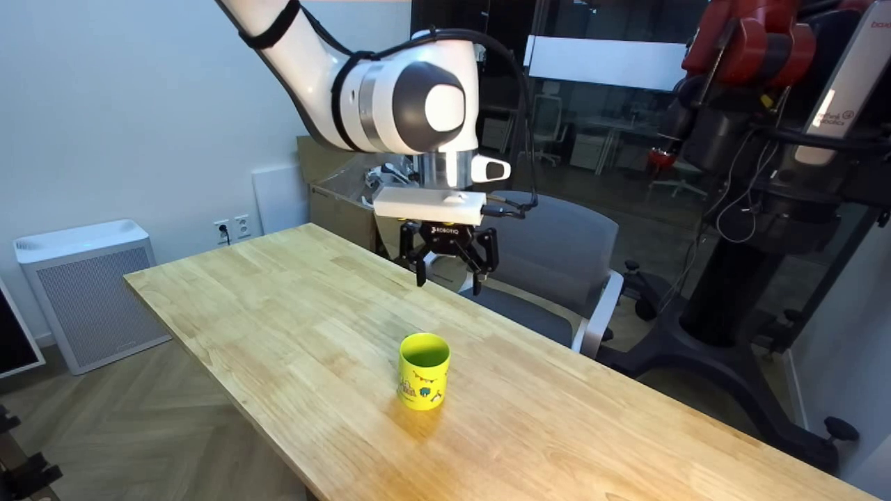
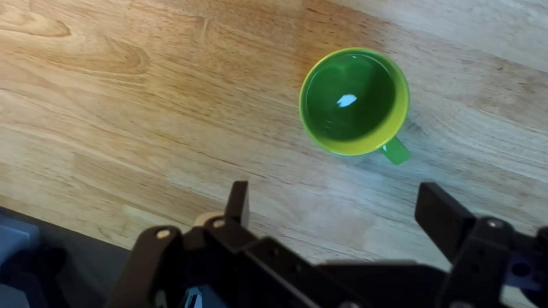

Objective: Move the cup away from you

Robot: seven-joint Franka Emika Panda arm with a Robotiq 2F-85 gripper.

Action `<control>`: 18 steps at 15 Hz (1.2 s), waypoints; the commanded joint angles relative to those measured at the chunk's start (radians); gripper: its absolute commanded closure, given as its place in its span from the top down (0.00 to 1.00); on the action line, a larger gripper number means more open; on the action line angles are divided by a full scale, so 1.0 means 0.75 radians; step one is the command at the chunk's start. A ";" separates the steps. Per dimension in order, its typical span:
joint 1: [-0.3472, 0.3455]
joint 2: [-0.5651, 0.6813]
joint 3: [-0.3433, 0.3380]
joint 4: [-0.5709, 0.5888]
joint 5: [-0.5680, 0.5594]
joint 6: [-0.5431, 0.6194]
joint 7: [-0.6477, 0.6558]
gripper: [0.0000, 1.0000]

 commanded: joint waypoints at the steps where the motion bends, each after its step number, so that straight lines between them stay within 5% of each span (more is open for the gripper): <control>1: 0.004 0.011 0.011 -0.013 0.024 -0.011 -0.025 1.00; 8: 0.015 0.043 0.026 -0.151 0.091 0.017 0.012 1.00; 18: 0.049 0.190 0.000 -0.060 -0.110 0.134 -0.079 1.00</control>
